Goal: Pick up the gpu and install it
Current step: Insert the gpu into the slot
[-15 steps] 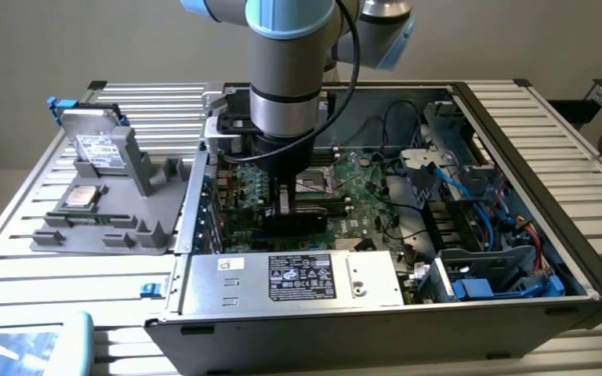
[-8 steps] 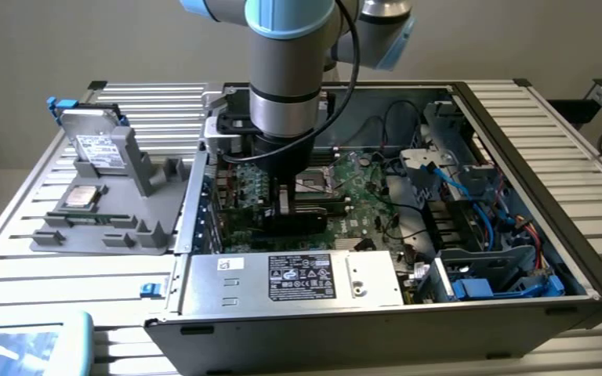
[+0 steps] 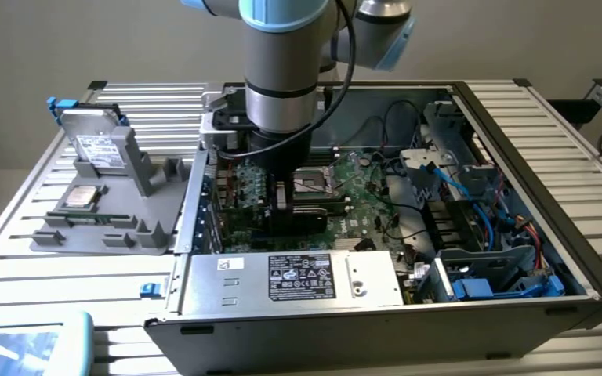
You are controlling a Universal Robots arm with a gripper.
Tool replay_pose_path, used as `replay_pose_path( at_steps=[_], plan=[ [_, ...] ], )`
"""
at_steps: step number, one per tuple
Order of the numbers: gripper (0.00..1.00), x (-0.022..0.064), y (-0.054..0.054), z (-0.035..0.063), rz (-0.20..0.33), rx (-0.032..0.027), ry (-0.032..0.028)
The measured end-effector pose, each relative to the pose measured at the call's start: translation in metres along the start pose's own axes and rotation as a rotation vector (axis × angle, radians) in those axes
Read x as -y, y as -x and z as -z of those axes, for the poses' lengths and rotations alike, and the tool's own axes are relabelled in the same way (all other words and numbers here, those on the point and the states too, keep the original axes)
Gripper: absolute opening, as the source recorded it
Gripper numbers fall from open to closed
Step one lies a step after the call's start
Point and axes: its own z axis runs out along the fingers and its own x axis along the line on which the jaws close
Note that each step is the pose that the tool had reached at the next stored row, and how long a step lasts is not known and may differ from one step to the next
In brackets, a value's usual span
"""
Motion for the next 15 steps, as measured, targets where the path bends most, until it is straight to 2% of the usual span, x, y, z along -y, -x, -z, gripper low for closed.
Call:
replay_pose_path(
  at_steps=[2, 13, 14, 15],
  plan=[
    [0.53, -0.0003, 0.0, 0.0084, 0.0, 0.0, -0.0019],
    [0.53, -0.0022, -0.003, 0.0581, -0.003, -0.0005, -0.0019],
    [0.53, -0.0023, -0.003, 0.0622, -0.003, -0.0006, -0.0014],
    [0.53, -0.0022, -0.003, 0.0623, -0.003, -0.0004, -0.0013]
  ],
)
